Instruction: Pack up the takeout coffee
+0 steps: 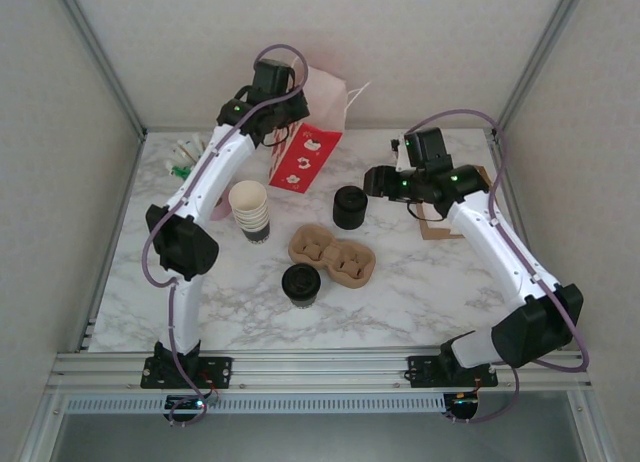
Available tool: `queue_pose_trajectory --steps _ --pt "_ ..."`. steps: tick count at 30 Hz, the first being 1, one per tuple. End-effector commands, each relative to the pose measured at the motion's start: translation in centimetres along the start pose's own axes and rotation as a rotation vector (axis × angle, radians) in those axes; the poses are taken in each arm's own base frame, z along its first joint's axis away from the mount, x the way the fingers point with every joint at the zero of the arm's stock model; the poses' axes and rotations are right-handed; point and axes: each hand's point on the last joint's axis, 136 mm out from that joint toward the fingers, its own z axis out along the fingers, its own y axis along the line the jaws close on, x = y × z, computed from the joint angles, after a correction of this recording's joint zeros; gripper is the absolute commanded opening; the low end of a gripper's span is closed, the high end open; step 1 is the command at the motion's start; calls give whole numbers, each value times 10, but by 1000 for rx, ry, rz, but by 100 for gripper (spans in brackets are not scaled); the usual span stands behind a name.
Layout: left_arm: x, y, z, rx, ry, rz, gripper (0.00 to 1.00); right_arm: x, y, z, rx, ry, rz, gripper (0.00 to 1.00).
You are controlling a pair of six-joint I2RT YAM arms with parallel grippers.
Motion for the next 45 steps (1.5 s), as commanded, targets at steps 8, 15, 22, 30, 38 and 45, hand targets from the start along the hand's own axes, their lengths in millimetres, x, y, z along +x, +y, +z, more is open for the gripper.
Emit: queue_pose_trajectory --steps 8,15,22,30,38,45 --pt "-11 -50 4 150 -90 -156 0 -2 -18 -17 12 -47 21 61" --pt "-8 -76 3 233 -110 -217 0 -1 -27 -24 12 -59 41 62" --pt "5 -53 0 167 -138 -246 0 -15 -16 -19 -44 -49 45 63" --pt "8 -15 -13 161 -144 -267 0 -45 -6 7 -127 -64 128 64" --pt "8 -3 -5 133 -103 -196 0 -59 -27 50 -143 -47 339 68" --pt "0 18 8 55 -81 -98 23 -74 -61 62 -196 -113 539 79"
